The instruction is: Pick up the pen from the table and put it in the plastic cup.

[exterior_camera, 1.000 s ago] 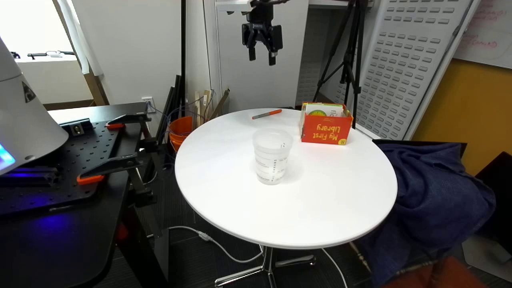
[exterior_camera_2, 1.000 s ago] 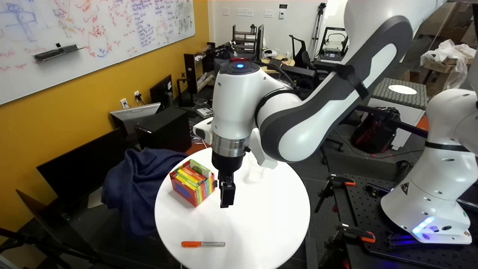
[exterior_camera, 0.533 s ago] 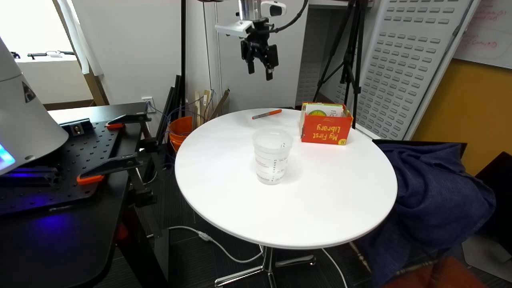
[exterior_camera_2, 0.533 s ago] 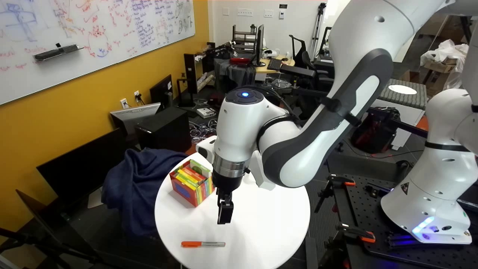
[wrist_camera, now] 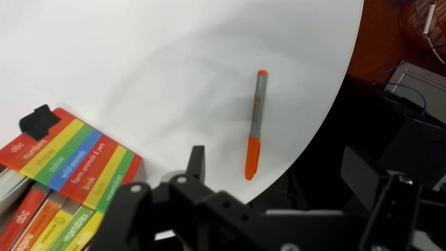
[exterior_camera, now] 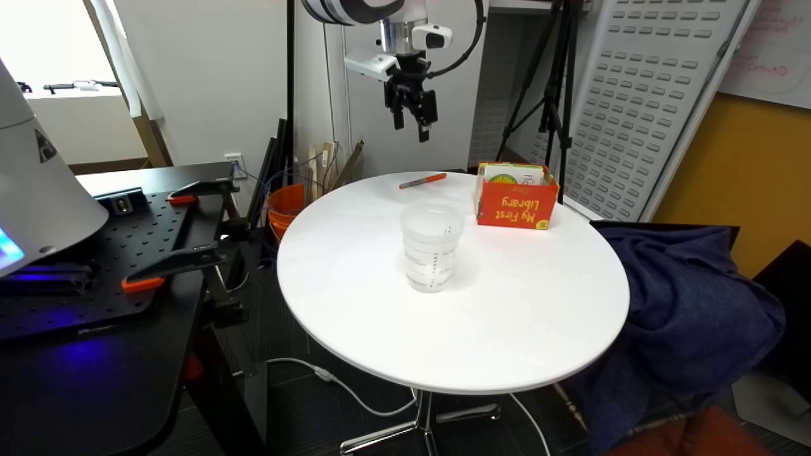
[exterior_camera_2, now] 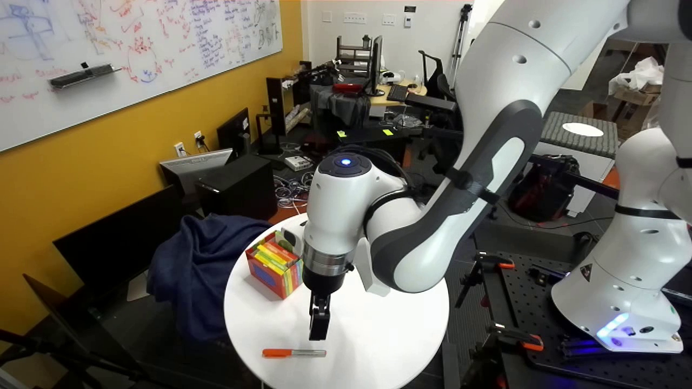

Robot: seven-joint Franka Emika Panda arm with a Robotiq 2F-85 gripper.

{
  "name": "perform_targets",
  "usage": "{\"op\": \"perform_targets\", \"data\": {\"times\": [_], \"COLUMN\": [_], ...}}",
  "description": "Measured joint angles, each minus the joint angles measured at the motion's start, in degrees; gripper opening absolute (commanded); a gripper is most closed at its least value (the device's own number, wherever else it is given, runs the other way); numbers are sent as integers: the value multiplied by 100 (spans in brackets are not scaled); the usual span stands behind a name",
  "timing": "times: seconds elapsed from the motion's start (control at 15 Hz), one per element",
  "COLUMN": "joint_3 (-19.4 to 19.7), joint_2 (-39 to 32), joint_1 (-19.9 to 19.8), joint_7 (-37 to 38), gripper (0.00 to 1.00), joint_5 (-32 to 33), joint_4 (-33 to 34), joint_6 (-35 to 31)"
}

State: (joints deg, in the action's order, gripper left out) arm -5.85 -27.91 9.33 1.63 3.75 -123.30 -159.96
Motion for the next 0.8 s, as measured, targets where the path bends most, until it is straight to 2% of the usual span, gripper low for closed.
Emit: {"op": "perform_targets", "data": {"times": [0.8], "joint_3": [27], "joint_2": [-1016], "joint_1": [32], "joint_7": [11], "gripper": [100], "joint_5": [-44], "joint_4": [1007], "joint_6": [1]}}
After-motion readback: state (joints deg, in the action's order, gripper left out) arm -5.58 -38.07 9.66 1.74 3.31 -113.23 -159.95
